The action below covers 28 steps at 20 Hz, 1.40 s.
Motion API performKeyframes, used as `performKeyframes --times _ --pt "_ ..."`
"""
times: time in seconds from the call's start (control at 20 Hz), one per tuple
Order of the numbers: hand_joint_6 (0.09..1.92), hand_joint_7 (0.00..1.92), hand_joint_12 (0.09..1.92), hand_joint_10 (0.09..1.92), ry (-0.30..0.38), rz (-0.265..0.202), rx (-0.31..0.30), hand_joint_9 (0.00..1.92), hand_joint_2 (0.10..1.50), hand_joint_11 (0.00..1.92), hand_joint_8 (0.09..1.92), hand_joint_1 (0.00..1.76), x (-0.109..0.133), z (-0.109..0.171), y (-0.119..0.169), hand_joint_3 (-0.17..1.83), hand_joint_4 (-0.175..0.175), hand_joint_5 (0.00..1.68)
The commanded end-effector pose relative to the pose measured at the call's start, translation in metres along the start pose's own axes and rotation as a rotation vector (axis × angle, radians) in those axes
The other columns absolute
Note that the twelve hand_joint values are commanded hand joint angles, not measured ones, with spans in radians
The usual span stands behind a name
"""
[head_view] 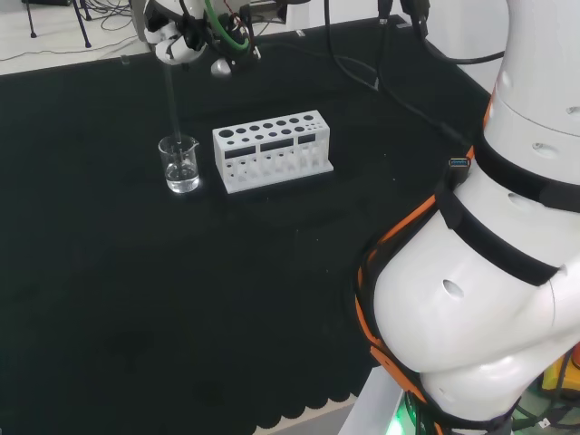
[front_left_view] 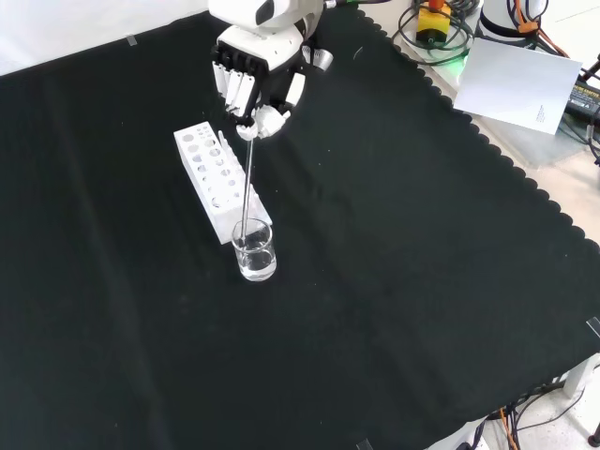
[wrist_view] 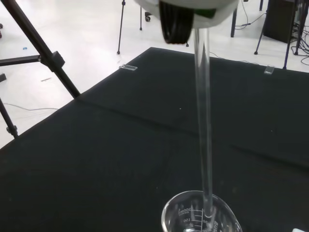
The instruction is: Stir in the beaker to the left of the white test tube rack with the glass rod.
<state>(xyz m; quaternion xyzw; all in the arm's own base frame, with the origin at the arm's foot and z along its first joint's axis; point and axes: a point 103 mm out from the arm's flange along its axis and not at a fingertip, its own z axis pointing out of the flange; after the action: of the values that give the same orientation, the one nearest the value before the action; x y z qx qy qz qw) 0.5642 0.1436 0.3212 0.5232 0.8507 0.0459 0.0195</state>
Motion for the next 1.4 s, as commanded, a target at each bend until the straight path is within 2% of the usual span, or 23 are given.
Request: performKeyframes --times 0.05,0.4,0.75,1.1,1.4 --pt "0.72 1.06 1.03 1.04 0.011 -0.015 0.029 1.67 0.79 1.62 1.32 1.29 -0.002 0.022 0.002 0.62 -0.175 1.06" --pt "0.72 1.06 1.03 1.04 0.020 -0.024 0.081 1.67 0.79 1.62 1.32 1.29 -0.008 0.050 0.002 0.62 -0.175 1.06" --pt "0.72 1.06 1.03 1.04 0.015 -0.013 0.086 1.67 0.79 1.62 1.32 1.29 -0.003 0.045 -0.004 0.62 -0.175 1.06" --pt "0.72 1.06 1.03 1.04 0.021 -0.042 0.090 1.67 0.79 1.62 1.32 1.29 0.007 0.050 0.022 0.62 -0.175 1.06" --pt "0.72 1.06 1.03 1.04 0.024 -0.040 0.098 1.67 0.79 1.62 1.32 1.29 -0.008 0.057 0.030 0.62 -0.175 1.06"
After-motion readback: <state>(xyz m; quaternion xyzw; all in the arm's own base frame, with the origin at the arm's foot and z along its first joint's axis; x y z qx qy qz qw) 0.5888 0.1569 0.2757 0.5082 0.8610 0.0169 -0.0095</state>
